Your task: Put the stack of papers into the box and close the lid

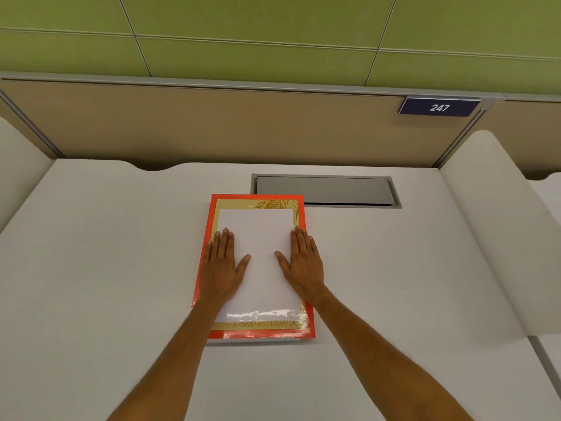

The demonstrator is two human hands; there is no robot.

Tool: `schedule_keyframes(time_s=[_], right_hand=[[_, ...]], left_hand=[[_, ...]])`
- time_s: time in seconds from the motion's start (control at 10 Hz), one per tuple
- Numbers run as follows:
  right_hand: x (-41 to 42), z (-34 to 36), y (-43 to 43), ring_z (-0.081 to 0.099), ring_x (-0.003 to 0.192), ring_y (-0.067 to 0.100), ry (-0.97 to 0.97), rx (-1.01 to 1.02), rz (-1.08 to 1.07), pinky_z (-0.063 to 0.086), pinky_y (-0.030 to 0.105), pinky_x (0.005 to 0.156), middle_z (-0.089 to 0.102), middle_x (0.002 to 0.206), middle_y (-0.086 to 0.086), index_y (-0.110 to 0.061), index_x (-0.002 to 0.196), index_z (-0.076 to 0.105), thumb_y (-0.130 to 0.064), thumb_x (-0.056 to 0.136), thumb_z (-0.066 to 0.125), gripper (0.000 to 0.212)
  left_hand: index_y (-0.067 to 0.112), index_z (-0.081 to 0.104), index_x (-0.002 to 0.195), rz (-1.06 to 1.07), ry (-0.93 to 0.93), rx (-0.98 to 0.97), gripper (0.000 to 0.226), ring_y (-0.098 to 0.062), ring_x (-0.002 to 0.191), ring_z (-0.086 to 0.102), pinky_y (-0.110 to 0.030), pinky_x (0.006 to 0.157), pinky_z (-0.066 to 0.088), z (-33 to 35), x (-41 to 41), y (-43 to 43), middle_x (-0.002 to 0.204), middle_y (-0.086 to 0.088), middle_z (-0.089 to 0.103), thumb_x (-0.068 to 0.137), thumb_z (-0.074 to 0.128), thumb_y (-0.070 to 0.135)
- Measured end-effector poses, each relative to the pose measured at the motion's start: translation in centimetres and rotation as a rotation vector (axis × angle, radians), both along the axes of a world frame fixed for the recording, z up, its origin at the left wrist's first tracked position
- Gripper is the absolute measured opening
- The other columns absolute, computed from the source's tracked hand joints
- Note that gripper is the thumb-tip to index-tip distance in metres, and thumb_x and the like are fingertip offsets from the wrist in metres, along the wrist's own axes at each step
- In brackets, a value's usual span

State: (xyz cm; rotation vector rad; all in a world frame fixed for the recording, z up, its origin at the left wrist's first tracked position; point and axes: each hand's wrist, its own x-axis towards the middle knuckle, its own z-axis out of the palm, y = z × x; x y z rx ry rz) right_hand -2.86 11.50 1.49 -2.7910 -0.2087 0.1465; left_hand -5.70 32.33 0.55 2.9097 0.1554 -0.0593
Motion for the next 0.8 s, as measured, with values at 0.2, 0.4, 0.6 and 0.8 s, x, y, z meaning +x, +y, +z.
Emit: schedule_keyframes(time_s=[0.2,0.4,0.6,0.8], right_hand=[[0.6,1.3,-4.7,0.001,0.154,0.019,-0.016,-0.035,-0.041,0.0,0.033,0.126,0.003,0.166,0.003,-0.016,0.156,0.004,-0.06,0.097,0.027,0.078],[0.2,2.9,-9.8,0.0,0.154,0.018,-0.059,-0.071,-0.074,0.003,0.033,0.127,0.004,0.165,0.004,-0.015,0.156,0.005,-0.06,0.097,0.024,0.077],[-0.7,4.1,-14.5,0.0,0.153,0.017,-0.075,-0.055,-0.114,0.002,0.032,0.126,0.003,0.165,0.003,-0.015,0.156,0.006,-0.059,0.097,0.026,0.076],[-1.3,5.2,-17.3,-0.002,0.153,0.016,-0.117,-0.017,-0.125,0.001,0.032,0.126,0.001,0.166,0.003,-0.015,0.156,0.004,-0.059,0.098,0.025,0.076]], left_hand=[[0.012,0.009,0.156,-0.003,-0.062,-0.078,0.095,-0.023,0.154,0.006,-0.04,0.126,0.007,1.5,0.7,-3.7,0.165,-0.006,0.009,0.082,-0.002,0.072],[0.013,0.008,0.156,-0.027,-0.066,-0.097,0.092,-0.022,0.154,0.006,-0.038,0.126,0.004,2.9,0.7,-8.9,0.165,-0.006,0.008,0.084,0.003,0.07],[0.015,0.007,0.156,-0.047,-0.096,-0.086,0.091,-0.021,0.154,0.005,-0.037,0.125,0.002,4.2,0.4,-13.1,0.165,-0.004,0.006,0.084,0.003,0.07],[0.017,0.007,0.156,-0.035,-0.146,-0.147,0.099,-0.02,0.154,0.003,-0.035,0.124,-0.002,5.1,0.4,-15.7,0.165,-0.003,0.007,0.078,-0.007,0.076]])
